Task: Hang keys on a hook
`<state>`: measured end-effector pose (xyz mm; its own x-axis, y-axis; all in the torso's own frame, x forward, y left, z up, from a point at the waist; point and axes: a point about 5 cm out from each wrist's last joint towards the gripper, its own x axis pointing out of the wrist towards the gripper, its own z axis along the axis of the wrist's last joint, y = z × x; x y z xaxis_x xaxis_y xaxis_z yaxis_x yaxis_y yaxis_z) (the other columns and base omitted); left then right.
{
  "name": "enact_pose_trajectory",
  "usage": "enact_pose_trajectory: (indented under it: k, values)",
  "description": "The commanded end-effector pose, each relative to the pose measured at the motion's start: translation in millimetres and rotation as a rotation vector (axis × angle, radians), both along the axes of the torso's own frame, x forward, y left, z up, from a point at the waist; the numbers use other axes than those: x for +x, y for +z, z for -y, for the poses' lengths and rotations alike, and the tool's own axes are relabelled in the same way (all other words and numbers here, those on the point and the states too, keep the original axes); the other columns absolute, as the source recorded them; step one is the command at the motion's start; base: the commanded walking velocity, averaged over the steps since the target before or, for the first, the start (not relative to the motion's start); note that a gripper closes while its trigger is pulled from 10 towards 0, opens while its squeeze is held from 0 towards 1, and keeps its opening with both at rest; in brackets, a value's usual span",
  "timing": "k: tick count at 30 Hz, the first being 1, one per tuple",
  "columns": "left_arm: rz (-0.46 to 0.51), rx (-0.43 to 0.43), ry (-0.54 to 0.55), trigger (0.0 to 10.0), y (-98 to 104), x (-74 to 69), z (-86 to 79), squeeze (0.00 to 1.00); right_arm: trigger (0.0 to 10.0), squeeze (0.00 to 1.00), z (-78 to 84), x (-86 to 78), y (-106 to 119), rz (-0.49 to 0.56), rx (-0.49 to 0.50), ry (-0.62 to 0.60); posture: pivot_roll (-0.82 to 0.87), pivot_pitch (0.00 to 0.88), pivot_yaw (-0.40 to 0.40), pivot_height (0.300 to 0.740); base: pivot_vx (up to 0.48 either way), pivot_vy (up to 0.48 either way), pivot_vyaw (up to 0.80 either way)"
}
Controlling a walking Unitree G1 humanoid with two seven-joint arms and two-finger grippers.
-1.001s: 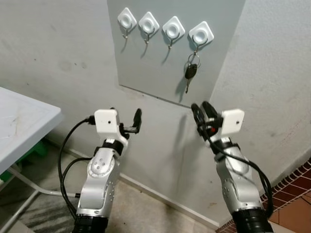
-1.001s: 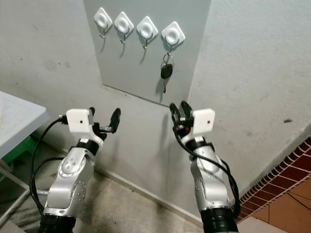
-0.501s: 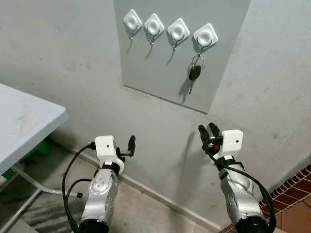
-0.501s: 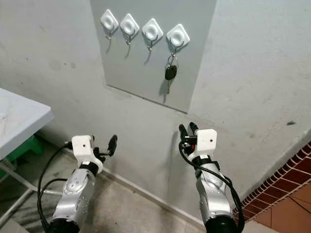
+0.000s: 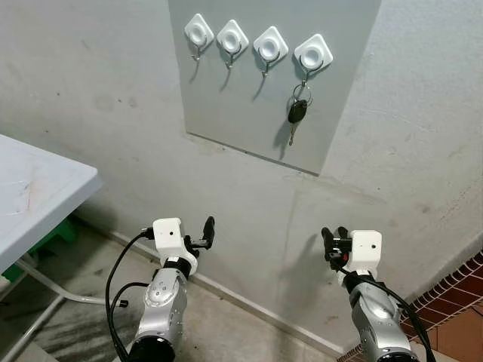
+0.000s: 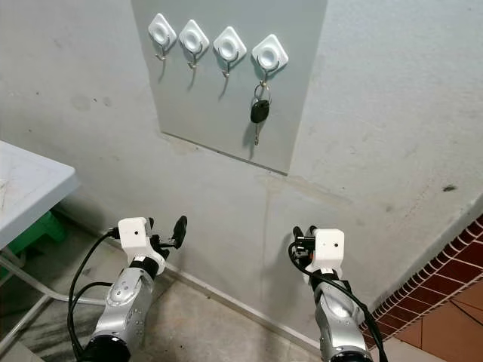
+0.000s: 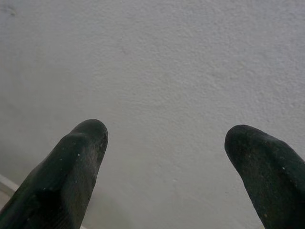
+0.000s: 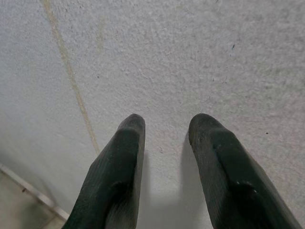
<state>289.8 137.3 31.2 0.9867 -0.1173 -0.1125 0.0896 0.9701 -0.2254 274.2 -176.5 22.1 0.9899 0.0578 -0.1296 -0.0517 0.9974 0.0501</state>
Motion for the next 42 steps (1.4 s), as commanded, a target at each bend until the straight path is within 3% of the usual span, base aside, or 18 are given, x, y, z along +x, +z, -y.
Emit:
enact_pose_trajectory:
  k: [1,15,29,42]
  values:
    - [0.007,-0.001,0.004,10.0,0.3,0.8,-1.8,0.0,10.0,0.0,1.9,1.6,0.6,0.006,-0.011,-0.008,-0.03,0.0,-0.009,0.74,0.0,0.0,0.0]
    - [0.013,-0.007,0.002,10.0,-6.4,-6.0,-2.0,0.0,10.0,0.0,1.7,-5.4,-11.4,-0.04,-0.034,0.006,-0.01,0.0,-0.02,0.74,0.0,0.0,0.54]
    - [0.076,-0.021,-0.001,10.0,3.0,-5.5,-1.1,0.0,10.0,0.0,-2.4,0.0,0.4,0.035,-0.061,0.064,-0.01,0.0,-0.031,0.74,0.0,0.0,0.8]
    - [0.08,-0.019,0.004,10.0,3.5,-5.1,-1.1,0.0,10.0,0.0,-5.9,2.4,1.6,0.04,-0.062,0.092,0.0,0.0,-0.042,0.74,0.0,0.0,0.8]
